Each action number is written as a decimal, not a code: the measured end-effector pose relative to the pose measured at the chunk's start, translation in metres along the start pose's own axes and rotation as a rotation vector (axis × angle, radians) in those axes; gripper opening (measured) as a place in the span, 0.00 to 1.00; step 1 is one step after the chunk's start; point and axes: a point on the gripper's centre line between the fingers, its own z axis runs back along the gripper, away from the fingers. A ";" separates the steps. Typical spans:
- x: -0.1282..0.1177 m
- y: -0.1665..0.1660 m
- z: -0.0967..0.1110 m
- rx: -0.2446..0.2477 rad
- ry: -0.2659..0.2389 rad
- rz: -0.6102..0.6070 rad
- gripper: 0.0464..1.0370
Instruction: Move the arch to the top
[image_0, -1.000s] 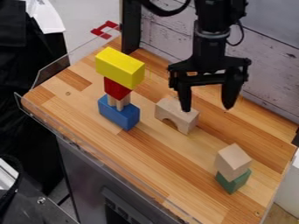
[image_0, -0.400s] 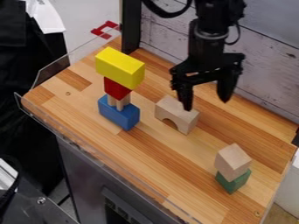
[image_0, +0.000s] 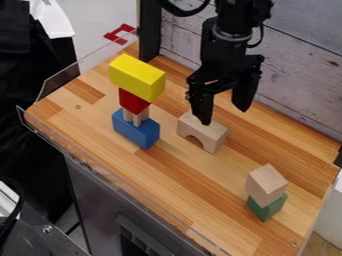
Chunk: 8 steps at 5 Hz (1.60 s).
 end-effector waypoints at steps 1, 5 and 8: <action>-0.001 0.005 -0.008 0.047 0.013 0.088 0.96; 0.009 0.017 -0.026 0.028 0.082 0.300 0.96; 0.009 0.019 -0.043 0.063 0.100 0.270 0.52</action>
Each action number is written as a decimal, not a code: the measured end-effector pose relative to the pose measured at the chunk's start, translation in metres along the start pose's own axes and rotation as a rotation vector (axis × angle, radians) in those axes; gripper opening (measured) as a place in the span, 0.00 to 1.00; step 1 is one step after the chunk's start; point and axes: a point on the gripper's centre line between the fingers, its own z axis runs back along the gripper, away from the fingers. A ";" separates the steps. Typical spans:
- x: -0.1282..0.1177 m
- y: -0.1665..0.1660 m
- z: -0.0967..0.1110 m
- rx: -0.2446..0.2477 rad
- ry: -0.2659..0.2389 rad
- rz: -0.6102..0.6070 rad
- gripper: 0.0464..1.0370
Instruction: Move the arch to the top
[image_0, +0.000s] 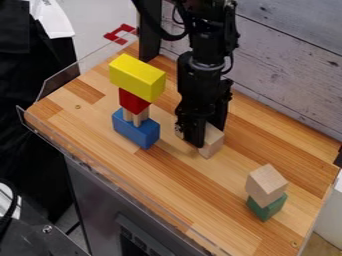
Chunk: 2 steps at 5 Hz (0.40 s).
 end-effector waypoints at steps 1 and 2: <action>-0.002 -0.006 0.003 -0.012 -0.021 -0.020 0.52; -0.006 -0.014 0.008 -0.037 -0.036 -0.025 0.52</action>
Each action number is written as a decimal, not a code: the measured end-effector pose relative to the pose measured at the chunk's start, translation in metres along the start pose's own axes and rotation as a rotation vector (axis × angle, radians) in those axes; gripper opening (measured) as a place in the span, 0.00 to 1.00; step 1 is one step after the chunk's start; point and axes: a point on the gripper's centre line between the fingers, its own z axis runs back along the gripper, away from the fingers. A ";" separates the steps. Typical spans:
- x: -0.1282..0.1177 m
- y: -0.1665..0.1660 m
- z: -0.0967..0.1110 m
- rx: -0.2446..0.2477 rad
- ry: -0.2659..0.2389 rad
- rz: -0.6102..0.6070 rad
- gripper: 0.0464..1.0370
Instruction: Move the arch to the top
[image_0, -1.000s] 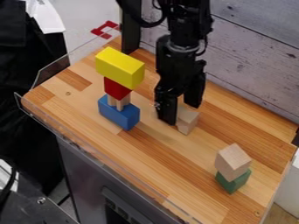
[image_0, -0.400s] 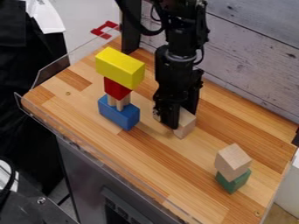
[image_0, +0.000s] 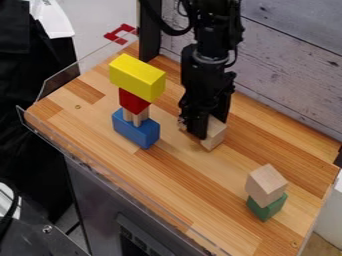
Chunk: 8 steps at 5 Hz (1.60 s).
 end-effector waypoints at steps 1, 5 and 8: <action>-0.014 -0.017 0.006 -0.063 0.006 0.016 0.52; -0.044 -0.036 -0.012 -0.058 0.055 0.055 0.52; -0.039 -0.032 -0.011 -0.004 0.017 0.023 0.97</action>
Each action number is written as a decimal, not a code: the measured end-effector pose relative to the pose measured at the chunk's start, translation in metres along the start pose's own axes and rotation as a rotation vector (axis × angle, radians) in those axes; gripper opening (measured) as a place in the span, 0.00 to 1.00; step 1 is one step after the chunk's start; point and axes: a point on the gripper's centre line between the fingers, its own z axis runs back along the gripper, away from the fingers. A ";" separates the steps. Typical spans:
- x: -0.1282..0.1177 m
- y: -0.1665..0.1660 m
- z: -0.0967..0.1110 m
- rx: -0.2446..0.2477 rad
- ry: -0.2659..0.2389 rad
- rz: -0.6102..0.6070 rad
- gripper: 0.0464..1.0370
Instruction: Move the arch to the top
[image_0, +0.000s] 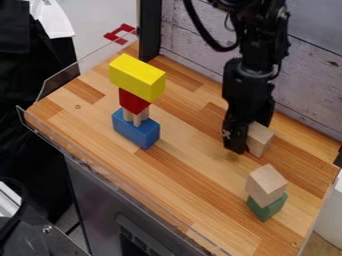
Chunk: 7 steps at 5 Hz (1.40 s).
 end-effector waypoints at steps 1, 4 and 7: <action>0.002 0.001 0.029 -0.030 -0.029 -0.077 0.96; -0.002 0.033 0.093 -0.043 -0.030 -0.712 0.96; -0.023 0.033 0.102 0.151 -0.008 -1.440 0.96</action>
